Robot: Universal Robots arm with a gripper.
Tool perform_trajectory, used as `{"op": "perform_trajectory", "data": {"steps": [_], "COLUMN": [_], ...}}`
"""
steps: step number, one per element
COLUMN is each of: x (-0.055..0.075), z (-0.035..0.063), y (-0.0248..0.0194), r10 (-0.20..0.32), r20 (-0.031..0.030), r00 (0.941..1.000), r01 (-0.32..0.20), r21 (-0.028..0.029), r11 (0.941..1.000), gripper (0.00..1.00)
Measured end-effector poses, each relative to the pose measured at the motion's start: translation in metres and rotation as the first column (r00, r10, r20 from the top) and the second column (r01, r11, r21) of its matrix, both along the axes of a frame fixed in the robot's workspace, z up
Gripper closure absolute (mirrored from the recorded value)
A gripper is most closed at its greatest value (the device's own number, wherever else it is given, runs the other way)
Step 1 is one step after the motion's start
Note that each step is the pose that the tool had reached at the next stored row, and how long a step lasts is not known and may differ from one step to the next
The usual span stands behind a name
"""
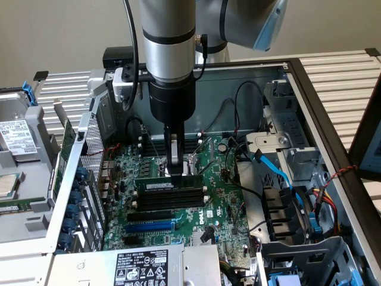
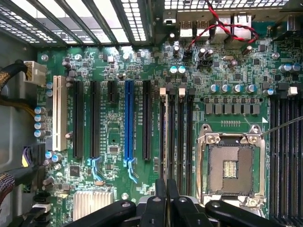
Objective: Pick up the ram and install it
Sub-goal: 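Insert the ram into the slot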
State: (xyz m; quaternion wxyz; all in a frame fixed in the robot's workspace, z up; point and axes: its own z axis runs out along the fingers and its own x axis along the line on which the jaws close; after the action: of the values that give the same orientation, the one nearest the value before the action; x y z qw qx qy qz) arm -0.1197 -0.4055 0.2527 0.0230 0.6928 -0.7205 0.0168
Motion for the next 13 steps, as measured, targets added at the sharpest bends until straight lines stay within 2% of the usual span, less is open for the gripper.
{"op": "perform_trajectory", "data": {"steps": [13], "x": [-0.0005], "z": [-0.0048], "y": [0.0000], "r10": [0.007], "r20": [-0.0009], "r00": [1.0000], "r01": [-0.007], "r21": [-0.0005], "r11": [1.0000], "gripper": [0.87]}}
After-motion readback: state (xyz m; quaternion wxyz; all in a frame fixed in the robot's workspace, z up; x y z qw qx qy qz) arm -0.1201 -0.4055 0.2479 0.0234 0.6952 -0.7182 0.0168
